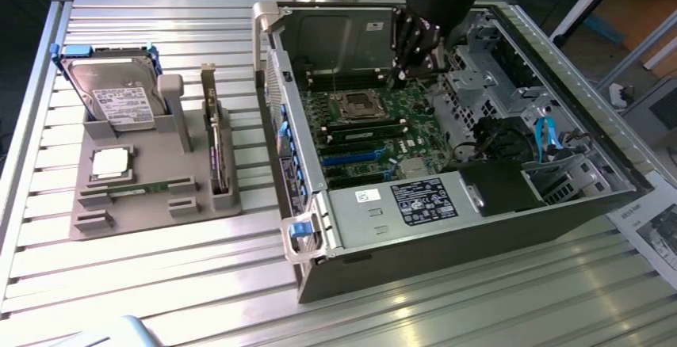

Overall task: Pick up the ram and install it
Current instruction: 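Press down the ram until it locks into place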

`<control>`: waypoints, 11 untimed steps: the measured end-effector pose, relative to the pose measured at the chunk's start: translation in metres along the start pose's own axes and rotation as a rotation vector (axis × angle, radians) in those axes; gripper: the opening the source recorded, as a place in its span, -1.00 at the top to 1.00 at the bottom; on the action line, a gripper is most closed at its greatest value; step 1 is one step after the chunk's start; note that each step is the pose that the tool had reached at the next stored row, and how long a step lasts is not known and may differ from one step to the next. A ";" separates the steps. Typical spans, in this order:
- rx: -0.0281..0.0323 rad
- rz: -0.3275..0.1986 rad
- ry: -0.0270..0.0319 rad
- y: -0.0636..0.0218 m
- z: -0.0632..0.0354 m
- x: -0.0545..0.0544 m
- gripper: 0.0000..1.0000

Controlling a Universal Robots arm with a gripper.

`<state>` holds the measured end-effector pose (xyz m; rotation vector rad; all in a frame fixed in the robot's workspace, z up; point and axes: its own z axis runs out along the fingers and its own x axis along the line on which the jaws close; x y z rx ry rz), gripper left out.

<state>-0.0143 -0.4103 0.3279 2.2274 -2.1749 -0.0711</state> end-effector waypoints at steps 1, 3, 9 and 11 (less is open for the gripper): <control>-0.0001 0.000 0.0001 0.0002 -0.0034 0.000 0.80; 0.0000 0.000 0.0000 0.0004 -0.0083 0.000 0.80; -0.0001 0.000 0.0003 0.0013 -0.0258 0.000 0.80; -0.0001 0.000 0.0005 0.0013 -0.0259 0.000 0.80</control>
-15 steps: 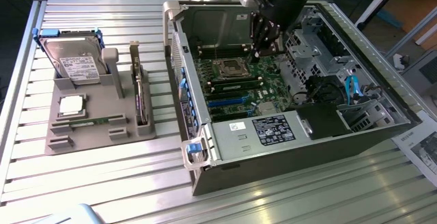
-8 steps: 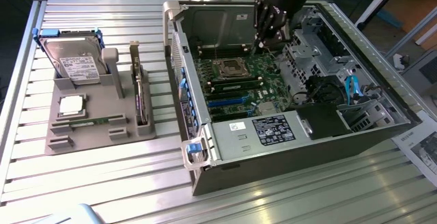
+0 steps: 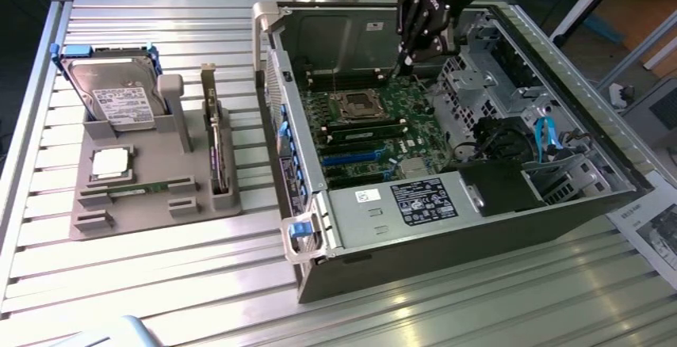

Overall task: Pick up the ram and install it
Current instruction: 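Press down the ram until it locks into place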

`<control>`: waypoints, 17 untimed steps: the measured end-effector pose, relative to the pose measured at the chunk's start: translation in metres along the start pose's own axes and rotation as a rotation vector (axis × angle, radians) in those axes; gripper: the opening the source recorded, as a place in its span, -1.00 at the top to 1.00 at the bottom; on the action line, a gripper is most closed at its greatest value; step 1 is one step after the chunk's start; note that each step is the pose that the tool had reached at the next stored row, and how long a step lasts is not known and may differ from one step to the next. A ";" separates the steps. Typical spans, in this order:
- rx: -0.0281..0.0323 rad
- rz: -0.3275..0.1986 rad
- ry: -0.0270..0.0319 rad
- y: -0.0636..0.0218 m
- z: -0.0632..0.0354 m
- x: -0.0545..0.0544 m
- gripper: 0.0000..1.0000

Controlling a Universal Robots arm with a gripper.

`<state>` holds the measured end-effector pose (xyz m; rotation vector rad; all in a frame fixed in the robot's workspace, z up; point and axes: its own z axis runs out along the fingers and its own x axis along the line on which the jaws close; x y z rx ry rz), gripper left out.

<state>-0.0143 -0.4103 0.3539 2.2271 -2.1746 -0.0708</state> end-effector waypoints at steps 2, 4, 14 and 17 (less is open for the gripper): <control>0.0000 0.000 0.0000 0.0000 0.0000 0.000 0.80; 0.0000 0.000 0.0000 0.0000 0.0000 0.000 0.80; 0.0004 0.041 -0.0019 0.0000 -0.0001 0.000 0.80; 0.0019 0.152 -0.0078 0.0000 0.0000 0.000 0.80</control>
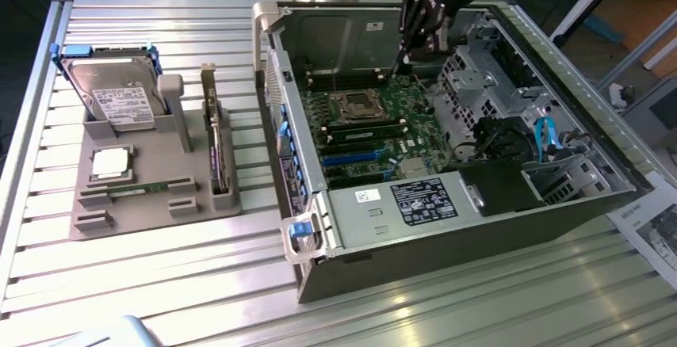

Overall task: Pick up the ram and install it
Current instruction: 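Press down the ram until it locks into place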

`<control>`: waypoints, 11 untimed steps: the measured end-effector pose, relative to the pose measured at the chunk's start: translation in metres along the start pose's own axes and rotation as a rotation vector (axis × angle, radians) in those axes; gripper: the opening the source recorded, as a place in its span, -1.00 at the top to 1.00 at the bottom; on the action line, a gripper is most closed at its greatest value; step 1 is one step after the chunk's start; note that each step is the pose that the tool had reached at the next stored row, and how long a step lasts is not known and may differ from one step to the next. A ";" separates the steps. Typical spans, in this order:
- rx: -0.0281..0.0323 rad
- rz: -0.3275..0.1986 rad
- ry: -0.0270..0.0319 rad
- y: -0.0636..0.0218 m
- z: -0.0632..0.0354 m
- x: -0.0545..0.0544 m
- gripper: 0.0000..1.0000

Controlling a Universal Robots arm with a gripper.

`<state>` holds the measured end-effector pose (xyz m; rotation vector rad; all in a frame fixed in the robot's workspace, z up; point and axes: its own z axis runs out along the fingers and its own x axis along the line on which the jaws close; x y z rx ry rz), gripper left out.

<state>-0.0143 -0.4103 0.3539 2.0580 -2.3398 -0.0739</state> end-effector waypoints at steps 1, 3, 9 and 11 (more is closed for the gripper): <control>0.0005 0.044 -0.0023 0.0000 0.0000 0.000 0.80; 0.0013 0.102 -0.0053 0.0000 0.0000 0.000 0.80; 0.0032 0.250 -0.0130 0.0000 0.0000 0.000 0.80; 0.0040 0.310 -0.0161 0.0000 0.0000 0.000 0.80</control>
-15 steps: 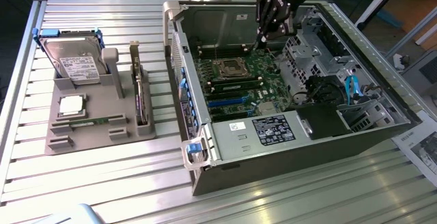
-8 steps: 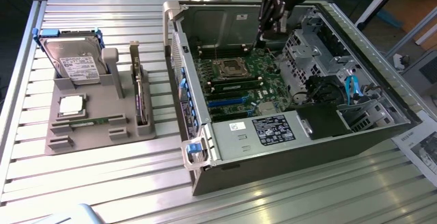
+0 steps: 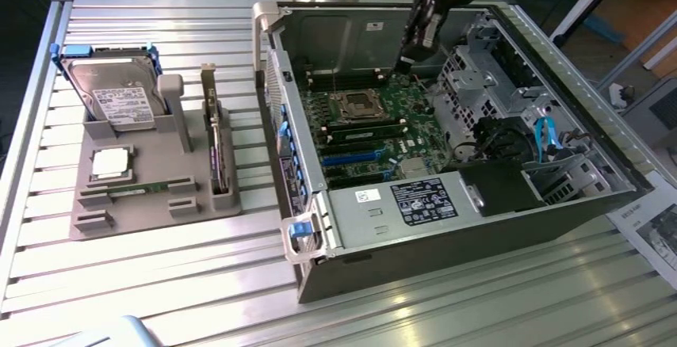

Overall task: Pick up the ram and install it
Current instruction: 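Press down the ram until it locks into place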

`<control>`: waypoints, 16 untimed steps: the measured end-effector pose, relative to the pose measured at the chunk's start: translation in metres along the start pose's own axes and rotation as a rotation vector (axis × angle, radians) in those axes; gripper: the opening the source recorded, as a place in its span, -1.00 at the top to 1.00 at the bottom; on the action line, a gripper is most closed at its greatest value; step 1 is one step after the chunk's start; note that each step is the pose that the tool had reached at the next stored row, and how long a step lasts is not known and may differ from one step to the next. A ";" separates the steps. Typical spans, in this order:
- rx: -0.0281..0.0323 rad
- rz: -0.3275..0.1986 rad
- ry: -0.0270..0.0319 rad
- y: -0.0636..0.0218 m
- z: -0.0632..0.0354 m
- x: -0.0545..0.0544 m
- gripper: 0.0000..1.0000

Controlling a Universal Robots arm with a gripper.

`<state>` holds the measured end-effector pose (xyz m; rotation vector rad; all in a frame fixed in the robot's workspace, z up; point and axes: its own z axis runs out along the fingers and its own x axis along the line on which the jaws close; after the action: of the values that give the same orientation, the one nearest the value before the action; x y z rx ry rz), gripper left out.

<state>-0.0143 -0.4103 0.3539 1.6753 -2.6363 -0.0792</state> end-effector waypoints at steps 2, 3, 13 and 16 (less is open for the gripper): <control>0.0007 0.053 -0.0028 0.0000 0.0000 0.000 0.80; 0.0009 0.071 -0.0037 0.0000 0.0000 0.000 0.80; 0.0038 0.295 -0.0154 0.0000 0.0000 0.000 0.80; 0.0048 0.372 -0.0192 0.0000 0.0000 0.000 0.80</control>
<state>-0.0143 -0.4103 0.3539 1.1620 -2.9097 -0.0829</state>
